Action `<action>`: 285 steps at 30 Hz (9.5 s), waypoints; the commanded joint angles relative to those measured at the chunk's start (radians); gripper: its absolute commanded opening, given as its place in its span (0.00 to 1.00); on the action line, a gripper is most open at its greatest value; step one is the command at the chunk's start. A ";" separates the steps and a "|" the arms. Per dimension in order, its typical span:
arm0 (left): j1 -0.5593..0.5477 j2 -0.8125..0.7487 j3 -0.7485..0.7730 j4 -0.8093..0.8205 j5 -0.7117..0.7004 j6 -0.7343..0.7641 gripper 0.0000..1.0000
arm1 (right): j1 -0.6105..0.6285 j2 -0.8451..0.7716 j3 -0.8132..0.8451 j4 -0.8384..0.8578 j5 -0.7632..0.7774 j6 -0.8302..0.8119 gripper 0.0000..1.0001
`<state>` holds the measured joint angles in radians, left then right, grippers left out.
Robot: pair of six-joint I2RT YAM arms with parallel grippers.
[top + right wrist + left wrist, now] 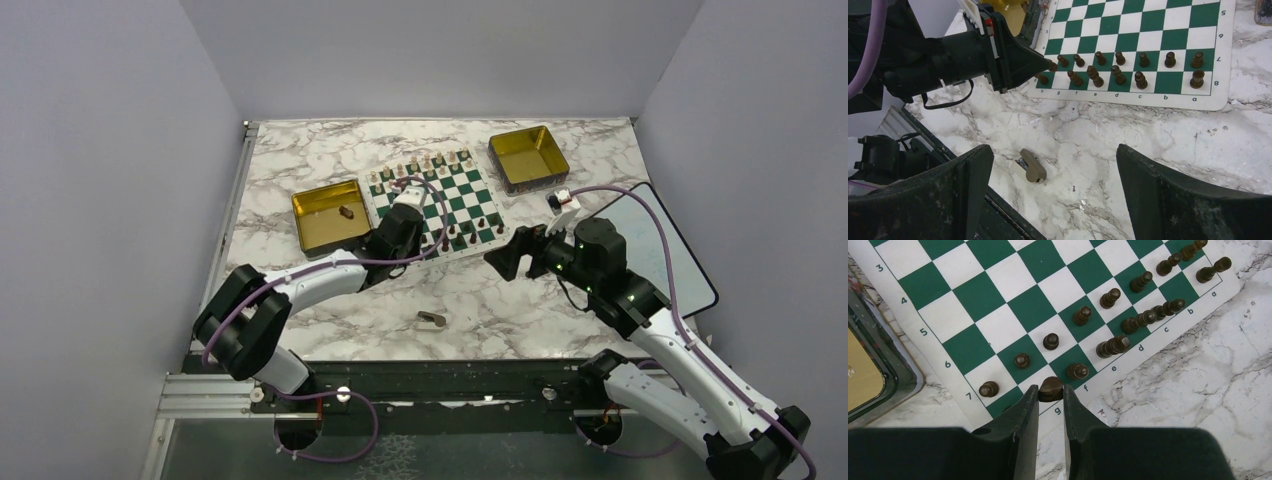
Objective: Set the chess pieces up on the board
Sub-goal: Place the chess piece on the chessboard, then pick up the chess piece from the storage box, then place the chess piece on the chessboard.
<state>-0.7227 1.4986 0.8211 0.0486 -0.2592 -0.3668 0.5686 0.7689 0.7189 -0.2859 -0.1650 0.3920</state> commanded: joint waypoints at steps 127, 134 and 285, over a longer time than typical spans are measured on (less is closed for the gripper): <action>0.542 0.337 0.424 -0.389 -0.109 -0.669 0.35 | 0.004 0.001 -0.012 0.021 0.041 -0.040 1.00; 0.542 0.376 0.421 -0.367 -0.123 -0.659 0.36 | 0.004 0.011 -0.005 0.019 0.044 -0.051 1.00; 0.491 -0.356 -0.014 -0.308 0.498 -1.185 0.53 | 0.347 0.987 0.474 0.656 0.204 -0.080 0.00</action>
<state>-0.2279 1.1759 0.8124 -0.2665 0.2146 -1.5253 0.9108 1.8111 1.1957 0.4168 0.0044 0.3580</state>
